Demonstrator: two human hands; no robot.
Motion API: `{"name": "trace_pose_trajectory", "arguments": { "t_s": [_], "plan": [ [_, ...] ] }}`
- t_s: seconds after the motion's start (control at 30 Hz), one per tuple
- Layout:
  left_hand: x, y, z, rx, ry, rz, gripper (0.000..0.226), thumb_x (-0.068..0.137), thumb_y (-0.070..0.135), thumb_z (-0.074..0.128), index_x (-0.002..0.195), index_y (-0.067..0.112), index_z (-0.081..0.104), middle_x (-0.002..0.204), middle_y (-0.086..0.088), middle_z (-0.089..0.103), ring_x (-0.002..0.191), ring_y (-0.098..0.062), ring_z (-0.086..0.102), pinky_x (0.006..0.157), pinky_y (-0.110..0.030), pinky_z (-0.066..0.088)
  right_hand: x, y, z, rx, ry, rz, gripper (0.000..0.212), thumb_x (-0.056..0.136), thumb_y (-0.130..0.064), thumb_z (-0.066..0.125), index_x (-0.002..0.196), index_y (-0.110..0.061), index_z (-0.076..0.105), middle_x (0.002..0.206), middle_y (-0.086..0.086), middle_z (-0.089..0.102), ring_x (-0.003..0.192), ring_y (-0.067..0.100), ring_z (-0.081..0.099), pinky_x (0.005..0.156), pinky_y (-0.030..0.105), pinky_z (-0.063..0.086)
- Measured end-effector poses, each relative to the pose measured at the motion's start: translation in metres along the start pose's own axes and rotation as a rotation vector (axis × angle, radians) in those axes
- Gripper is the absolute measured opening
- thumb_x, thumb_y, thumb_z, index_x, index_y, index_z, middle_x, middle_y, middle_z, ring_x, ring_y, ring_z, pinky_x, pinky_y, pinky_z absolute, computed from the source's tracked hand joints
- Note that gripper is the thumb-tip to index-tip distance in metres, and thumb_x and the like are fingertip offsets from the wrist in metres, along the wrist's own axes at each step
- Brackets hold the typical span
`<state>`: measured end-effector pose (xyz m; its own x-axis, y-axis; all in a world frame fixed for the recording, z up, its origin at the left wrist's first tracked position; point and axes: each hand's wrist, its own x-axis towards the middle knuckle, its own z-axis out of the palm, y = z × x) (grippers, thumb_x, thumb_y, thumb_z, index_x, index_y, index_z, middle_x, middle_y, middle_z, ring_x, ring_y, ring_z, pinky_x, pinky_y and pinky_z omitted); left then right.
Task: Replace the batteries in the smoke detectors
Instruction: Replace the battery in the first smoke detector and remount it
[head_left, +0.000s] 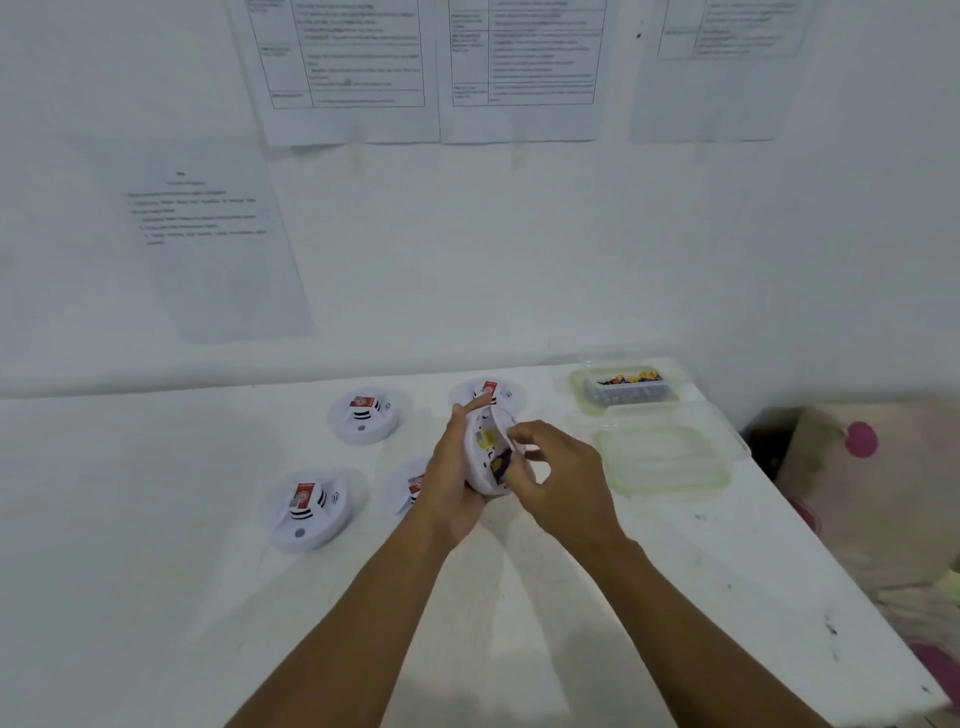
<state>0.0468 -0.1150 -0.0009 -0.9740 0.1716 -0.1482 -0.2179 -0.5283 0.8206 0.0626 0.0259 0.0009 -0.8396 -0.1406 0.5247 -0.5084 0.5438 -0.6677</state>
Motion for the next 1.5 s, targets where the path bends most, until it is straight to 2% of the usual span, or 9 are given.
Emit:
{"name": "trace_pose_trajectory", "arguments": {
  "t_s": [0.13, 0.23, 0.4, 0.6, 0.77, 0.87, 1.0, 1.17, 1.5],
  "plan": [
    [0.009, 0.006, -0.015, -0.093, 0.015, 0.058, 0.044, 0.098, 0.051, 0.034, 0.125, 0.030, 0.062, 0.131, -0.006, 0.064, 0.118, -0.028, 0.062, 0.097, -0.049, 0.049, 0.014, 0.018, -0.019, -0.013, 0.124, -0.033, 0.011, 0.087, -0.010, 0.062, 0.093, -0.015, 0.069, 0.085, -0.009, 0.071, 0.072, 0.004, 0.062, 0.066, 0.020, 0.051],
    [0.011, 0.015, -0.024, -0.191, 0.056, 0.098, 0.038, 0.099, 0.044, 0.038, 0.117, 0.024, 0.065, 0.123, -0.008, 0.067, 0.109, -0.032, 0.064, 0.090, -0.053, 0.049, 0.021, 0.040, -0.027, -0.036, 0.017, 0.023, 0.015, 0.087, -0.002, 0.062, 0.093, -0.012, 0.072, 0.089, -0.007, 0.073, 0.074, 0.003, 0.064, 0.069, 0.013, 0.047],
    [0.009, 0.019, -0.027, -0.264, 0.041, 0.088, 0.040, 0.092, 0.035, 0.045, 0.126, 0.022, 0.062, 0.125, -0.010, 0.066, 0.113, -0.037, 0.059, 0.086, -0.058, 0.049, 0.023, 0.073, -0.012, -0.174, -0.242, 0.105, 0.023, 0.090, -0.002, 0.057, 0.096, -0.015, 0.074, 0.088, -0.004, 0.075, 0.077, 0.011, 0.068, 0.073, 0.026, 0.053],
    [0.011, 0.006, -0.024, -0.291, 0.046, 0.079, 0.039, 0.098, 0.042, 0.040, 0.127, 0.026, 0.061, 0.131, -0.010, 0.063, 0.116, -0.035, 0.059, 0.083, -0.056, 0.054, 0.020, 0.083, 0.006, -0.237, -0.322, 0.160, 0.025, 0.093, -0.002, 0.052, 0.104, -0.011, 0.073, 0.102, 0.003, 0.074, 0.090, 0.017, 0.068, 0.081, 0.018, 0.047],
    [0.016, 0.002, -0.021, -0.262, 0.066, 0.075, 0.039, 0.098, 0.045, 0.038, 0.119, 0.026, 0.064, 0.125, -0.009, 0.066, 0.109, -0.032, 0.064, 0.082, -0.055, 0.055, 0.020, 0.074, 0.004, -0.128, -0.161, 0.132, 0.015, 0.090, -0.007, 0.062, 0.099, -0.015, 0.071, 0.099, -0.003, 0.072, 0.086, 0.010, 0.063, 0.084, 0.032, 0.054],
    [0.019, 0.000, -0.013, -0.245, 0.063, 0.105, 0.045, 0.087, 0.046, 0.049, 0.125, 0.024, 0.062, 0.129, -0.009, 0.064, 0.113, -0.032, 0.063, 0.091, -0.055, 0.050, 0.025, 0.052, 0.000, -0.041, -0.092, 0.085, 0.015, 0.086, -0.015, 0.069, 0.100, -0.019, 0.069, 0.098, -0.008, 0.069, 0.086, 0.007, 0.061, 0.076, 0.027, 0.051],
    [0.024, -0.004, 0.002, -0.205, 0.055, 0.119, 0.044, 0.098, 0.038, 0.042, 0.137, 0.019, 0.053, 0.135, -0.011, 0.060, 0.120, -0.032, 0.057, 0.098, -0.049, 0.046, 0.026, 0.025, 0.003, 0.028, -0.078, 0.036, 0.022, 0.077, -0.025, 0.069, 0.099, -0.026, 0.065, 0.101, -0.017, 0.063, 0.095, 0.004, 0.056, 0.076, 0.021, 0.049],
    [0.021, -0.004, 0.015, -0.191, 0.027, 0.179, 0.032, 0.099, 0.033, 0.040, 0.119, 0.021, 0.062, 0.120, -0.010, 0.066, 0.104, -0.026, 0.064, 0.080, -0.040, 0.058, 0.025, 0.018, 0.008, 0.033, -0.023, 0.070, 0.028, 0.070, -0.031, 0.067, 0.097, -0.026, 0.062, 0.101, -0.013, 0.060, 0.097, 0.008, 0.059, 0.075, 0.033, 0.055],
    [0.029, -0.006, 0.014, -0.073, 0.077, 0.236, 0.033, 0.100, 0.034, 0.040, 0.123, 0.019, 0.058, 0.122, -0.011, 0.064, 0.109, -0.027, 0.061, 0.083, -0.037, 0.056, 0.028, 0.015, 0.012, -0.058, 0.019, 0.118, 0.029, 0.073, -0.030, 0.071, 0.092, -0.024, 0.050, 0.090, -0.013, 0.059, 0.084, 0.007, 0.060, 0.065, 0.028, 0.055]
  ]
}}
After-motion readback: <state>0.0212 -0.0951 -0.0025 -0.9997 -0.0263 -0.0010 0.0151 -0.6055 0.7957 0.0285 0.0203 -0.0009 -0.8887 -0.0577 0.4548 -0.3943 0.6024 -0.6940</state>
